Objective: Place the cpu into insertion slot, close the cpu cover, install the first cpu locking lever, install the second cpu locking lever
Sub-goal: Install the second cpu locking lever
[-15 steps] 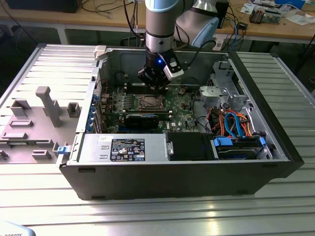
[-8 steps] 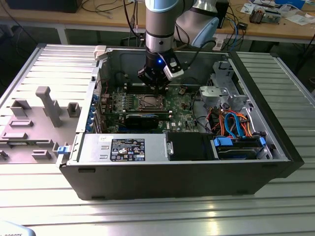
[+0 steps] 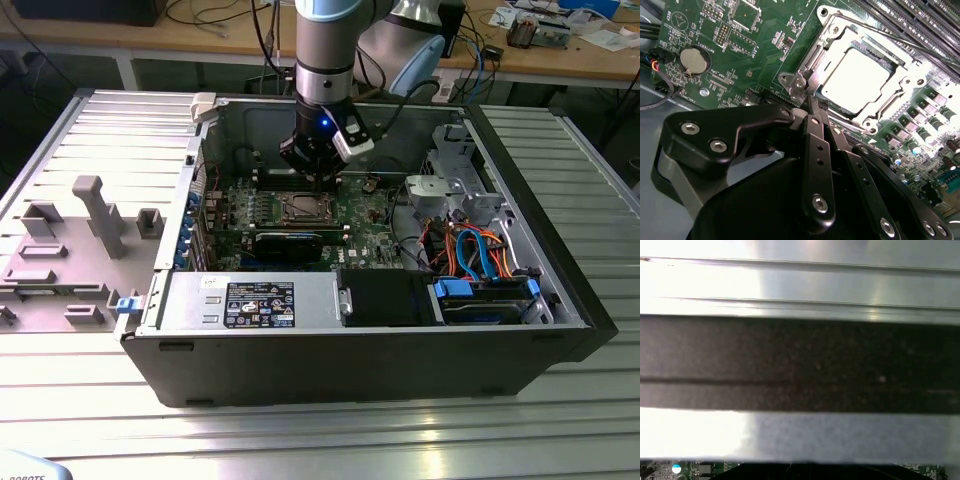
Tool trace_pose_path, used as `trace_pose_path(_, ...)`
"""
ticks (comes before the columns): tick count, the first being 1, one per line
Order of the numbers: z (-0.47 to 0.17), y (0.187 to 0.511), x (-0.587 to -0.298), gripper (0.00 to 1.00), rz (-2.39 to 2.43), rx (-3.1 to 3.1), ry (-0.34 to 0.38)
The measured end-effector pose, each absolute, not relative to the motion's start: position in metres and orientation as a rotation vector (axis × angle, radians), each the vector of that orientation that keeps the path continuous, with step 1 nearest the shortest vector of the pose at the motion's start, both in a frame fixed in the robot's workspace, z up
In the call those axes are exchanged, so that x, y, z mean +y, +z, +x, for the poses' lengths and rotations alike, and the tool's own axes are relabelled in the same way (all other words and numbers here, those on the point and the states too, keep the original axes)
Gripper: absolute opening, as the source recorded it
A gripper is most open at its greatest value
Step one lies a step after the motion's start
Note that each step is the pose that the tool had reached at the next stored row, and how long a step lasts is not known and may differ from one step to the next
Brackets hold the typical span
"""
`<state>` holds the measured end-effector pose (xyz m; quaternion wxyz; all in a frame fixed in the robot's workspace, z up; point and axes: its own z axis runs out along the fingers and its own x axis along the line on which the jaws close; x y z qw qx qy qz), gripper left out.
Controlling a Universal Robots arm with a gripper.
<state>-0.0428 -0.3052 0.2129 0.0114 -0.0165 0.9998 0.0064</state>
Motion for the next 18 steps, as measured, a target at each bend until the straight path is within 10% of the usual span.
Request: trace_pose_path(18,-0.0427,0.2153,-0.3082,0.11,-0.052,3.118,0.019)
